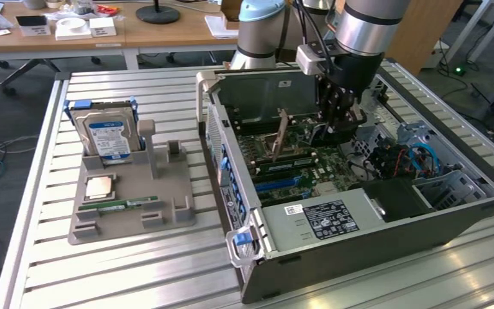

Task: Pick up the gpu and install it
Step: 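Insert the gpu into the slot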

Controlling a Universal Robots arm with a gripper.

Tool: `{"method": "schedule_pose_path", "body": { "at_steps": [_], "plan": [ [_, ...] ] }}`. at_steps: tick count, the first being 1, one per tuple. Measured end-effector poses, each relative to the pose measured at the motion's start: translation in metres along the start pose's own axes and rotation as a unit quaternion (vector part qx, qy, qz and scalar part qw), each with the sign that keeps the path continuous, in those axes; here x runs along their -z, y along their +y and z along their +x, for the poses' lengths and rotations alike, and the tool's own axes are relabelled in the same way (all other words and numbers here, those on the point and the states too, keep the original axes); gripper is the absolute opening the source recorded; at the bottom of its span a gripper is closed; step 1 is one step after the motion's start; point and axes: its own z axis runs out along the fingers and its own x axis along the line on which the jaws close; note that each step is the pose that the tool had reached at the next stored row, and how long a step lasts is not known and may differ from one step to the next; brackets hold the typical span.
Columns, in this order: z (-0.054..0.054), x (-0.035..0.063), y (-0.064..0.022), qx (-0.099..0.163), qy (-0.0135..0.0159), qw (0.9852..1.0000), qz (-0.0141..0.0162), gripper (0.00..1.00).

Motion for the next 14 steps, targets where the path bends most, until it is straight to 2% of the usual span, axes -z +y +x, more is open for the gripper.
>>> {"method": "schedule_pose_path", "body": {
  "at_steps": [14],
  "plan": [
    [0.0002, -0.009, 0.0003, 0.0, 0.0, 1.0, 0.0, 0.26]
  ]
}}
